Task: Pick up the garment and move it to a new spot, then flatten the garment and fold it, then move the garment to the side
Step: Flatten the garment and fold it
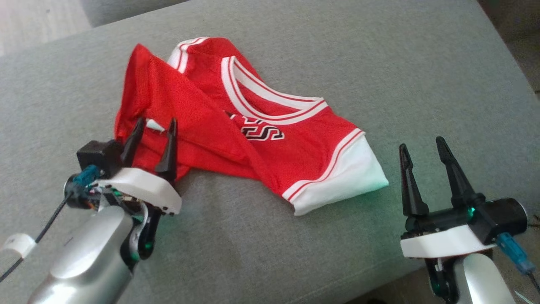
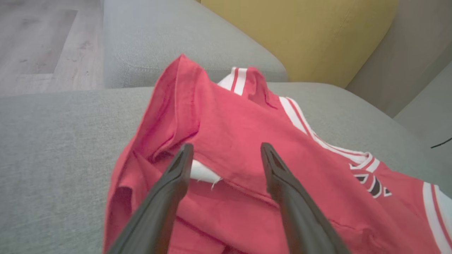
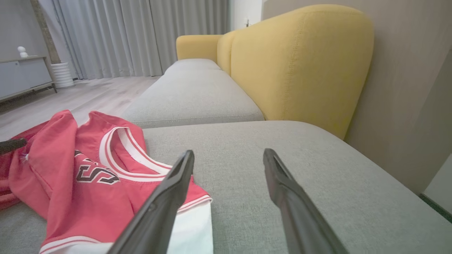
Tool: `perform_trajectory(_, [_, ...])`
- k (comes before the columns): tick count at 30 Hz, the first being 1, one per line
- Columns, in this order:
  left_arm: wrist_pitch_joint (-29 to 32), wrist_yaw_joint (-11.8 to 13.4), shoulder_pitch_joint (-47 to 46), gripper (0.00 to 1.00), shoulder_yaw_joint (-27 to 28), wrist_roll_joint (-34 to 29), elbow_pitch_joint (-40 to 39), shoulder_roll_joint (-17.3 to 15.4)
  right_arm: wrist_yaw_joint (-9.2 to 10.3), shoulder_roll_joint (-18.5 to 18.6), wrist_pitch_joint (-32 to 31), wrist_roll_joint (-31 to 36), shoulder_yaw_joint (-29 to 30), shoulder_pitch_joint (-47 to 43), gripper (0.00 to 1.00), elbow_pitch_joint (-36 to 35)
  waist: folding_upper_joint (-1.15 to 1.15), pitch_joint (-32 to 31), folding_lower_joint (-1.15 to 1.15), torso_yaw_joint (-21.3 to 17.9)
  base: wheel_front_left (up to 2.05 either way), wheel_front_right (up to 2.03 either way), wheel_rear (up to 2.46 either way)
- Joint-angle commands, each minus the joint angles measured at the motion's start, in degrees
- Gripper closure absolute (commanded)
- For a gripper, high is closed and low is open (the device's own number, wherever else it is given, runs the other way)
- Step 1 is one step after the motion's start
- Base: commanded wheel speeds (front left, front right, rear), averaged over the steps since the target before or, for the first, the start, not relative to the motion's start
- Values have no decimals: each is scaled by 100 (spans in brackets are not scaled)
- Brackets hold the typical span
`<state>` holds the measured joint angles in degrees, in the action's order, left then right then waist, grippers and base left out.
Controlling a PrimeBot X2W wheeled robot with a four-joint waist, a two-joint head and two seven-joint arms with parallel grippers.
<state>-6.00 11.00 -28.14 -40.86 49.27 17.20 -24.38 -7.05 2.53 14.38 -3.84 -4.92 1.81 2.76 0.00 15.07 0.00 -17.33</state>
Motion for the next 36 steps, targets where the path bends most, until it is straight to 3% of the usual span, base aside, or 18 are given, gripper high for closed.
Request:
perform_trajectory(1, [17,-44,-274,0,190,0,21,-195,-44,34,62,-60,-126,125,0,-153,0,43,0,-109,0,0,0])
perform_trajectory(10, [45,-177,-466,0,306,164,745,-184,-44,34,62,-127,-130,111,0,-135,0,57,0,-313,0,0,0])
perform_trajectory(12, [50,-227,-478,6,304,185,862,-189,-44,34,62,-127,-120,108,0,-134,0,56,0,-321,0,0,0])
perform_trajectory(17, [8,-380,-523,94,304,252,1094,-135,-44,34,62,-104,-95,113,0,-120,0,31,0,-311,0,0,0])
perform_trajectory(18, [-9,-399,-528,100,307,267,1114,-112,-44,34,62,-97,-85,112,0,-119,0,19,0,-300,0,0,0])
perform_trajectory(28, [-44,-475,-318,100,240,340,736,-78,-44,34,62,-10,-12,-8,0,-93,0,-179,0,-132,0,0,0])
perform_trajectory(32, [49,-404,35,100,229,437,-107,-232,-44,34,62,12,63,-96,0,-105,0,-285,0,4,0,0,0])
perform_trajectory(36, [255,-134,529,100,237,522,-1357,-570,-44,34,62,29,144,-206,0,-133,0,-336,0,228,0,0,0])
